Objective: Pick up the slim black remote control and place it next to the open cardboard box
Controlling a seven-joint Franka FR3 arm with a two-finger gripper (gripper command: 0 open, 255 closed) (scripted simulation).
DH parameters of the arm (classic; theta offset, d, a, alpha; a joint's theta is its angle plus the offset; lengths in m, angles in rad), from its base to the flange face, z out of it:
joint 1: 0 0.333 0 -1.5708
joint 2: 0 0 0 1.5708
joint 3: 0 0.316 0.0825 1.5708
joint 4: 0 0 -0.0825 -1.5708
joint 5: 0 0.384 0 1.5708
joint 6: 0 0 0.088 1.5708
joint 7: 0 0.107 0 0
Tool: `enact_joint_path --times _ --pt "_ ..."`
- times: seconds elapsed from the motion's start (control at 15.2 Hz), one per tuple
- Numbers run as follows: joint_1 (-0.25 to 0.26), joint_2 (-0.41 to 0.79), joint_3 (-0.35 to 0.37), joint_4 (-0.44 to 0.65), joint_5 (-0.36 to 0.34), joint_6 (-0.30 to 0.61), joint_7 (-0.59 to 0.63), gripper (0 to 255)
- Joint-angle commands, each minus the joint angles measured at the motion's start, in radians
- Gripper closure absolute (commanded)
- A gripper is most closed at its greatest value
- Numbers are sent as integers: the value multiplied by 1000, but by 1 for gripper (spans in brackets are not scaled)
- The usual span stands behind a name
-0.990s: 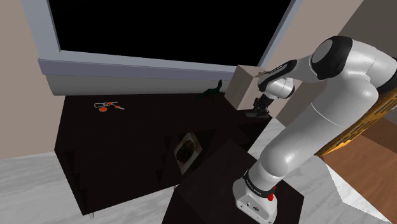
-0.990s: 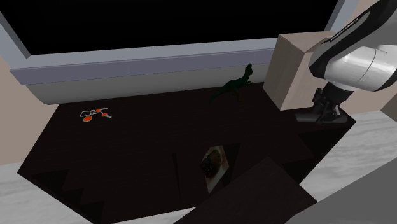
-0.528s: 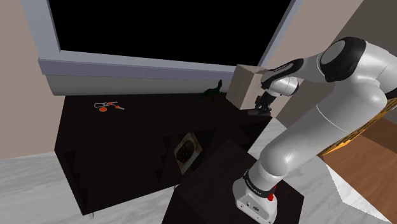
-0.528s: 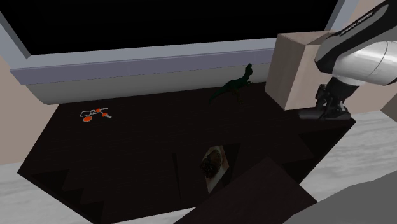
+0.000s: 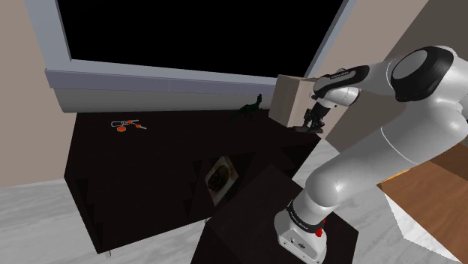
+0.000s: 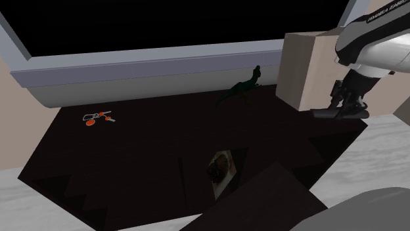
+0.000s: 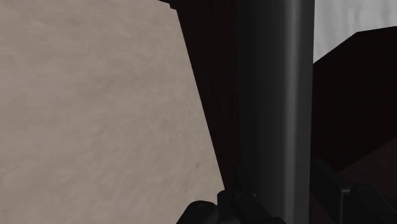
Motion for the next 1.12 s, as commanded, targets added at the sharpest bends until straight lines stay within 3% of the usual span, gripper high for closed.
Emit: enact_joint_path --times 0.0,1.06 --pt "1 -24 20 20 -13 8 17 255" --pt "-18 -134 93 161 -61 -227 70 255"
